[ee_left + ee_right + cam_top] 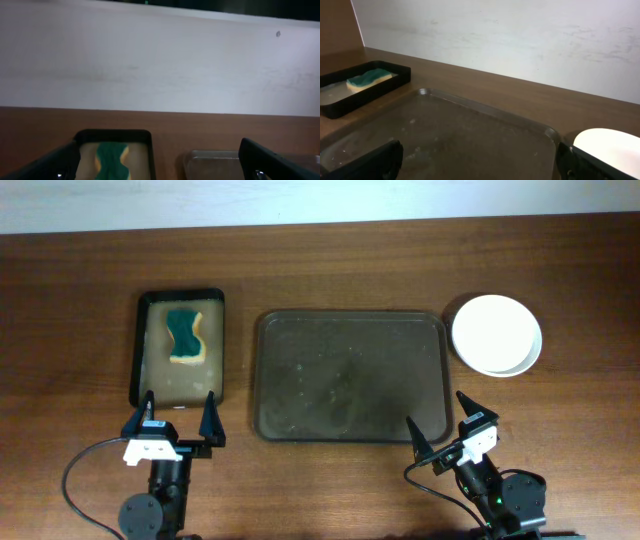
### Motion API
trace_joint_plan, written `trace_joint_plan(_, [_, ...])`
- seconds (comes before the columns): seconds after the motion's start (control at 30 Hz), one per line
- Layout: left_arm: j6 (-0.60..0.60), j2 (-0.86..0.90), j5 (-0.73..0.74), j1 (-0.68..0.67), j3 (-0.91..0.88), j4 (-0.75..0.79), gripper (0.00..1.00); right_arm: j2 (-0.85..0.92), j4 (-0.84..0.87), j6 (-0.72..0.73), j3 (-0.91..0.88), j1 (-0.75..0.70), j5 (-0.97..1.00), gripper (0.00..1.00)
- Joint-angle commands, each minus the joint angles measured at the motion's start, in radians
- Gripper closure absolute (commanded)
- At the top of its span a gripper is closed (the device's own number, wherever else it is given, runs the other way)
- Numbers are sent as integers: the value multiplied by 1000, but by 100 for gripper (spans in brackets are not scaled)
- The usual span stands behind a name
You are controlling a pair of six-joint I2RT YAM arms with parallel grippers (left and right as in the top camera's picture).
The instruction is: Clean dirty plates on tray and stack at the side
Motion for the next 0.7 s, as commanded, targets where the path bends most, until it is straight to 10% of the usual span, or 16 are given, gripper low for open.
trace_joint_plan(0.0, [55,-40,-25,3,-6,-57,1,-8,-5,0,-5,9,8,2])
trace_joint_plan(0.3, [47,-152,-167,3,-6,-383,1,-8,-5,0,-5,9,8,2])
trace_joint_plan(0.67, [56,-172,-230,-41,-6,-377,1,-8,-5,0,-5,9,8,2])
